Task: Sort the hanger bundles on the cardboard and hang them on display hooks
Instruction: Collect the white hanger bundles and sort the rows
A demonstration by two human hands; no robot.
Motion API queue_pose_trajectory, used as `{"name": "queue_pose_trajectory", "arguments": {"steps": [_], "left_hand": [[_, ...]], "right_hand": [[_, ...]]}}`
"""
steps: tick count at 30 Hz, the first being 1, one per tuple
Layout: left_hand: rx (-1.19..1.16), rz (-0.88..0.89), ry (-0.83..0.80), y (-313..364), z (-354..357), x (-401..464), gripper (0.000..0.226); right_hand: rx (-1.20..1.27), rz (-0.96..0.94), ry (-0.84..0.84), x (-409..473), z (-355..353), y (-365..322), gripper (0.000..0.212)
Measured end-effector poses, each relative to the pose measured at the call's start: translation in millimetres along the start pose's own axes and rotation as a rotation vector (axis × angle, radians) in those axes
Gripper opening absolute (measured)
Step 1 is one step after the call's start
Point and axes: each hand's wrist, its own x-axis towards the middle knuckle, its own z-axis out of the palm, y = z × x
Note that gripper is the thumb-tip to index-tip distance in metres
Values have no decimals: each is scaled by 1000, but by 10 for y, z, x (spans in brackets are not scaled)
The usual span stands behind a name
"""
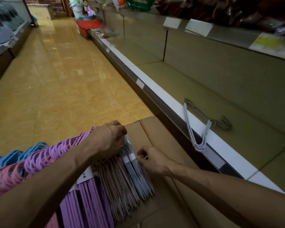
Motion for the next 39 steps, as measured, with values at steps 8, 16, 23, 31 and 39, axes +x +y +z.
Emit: {"name": "queue_pose_trajectory", "arguments": {"steps": [8, 16, 23, 31, 39], "left_hand": [[-195, -44, 112, 207, -132, 104, 23], [-506, -72, 214, 627, -207, 297, 20], [-704, -152, 150, 994, 51, 500, 17], [-818, -223, -116, 1521, 484, 712, 22], [-1021, -348, -274, 1873, 759, 936, 44]], "right_hand": [[179, -100, 146, -298, -632, -34, 20], [236, -137, 311, -691, -1113, 203, 14], [98, 11, 565, -717, -1650, 767, 12], [-72, 340, 552, -604, -2247, 1505, 68], [164, 429, 650, -296, -2270, 1769, 52]]}}
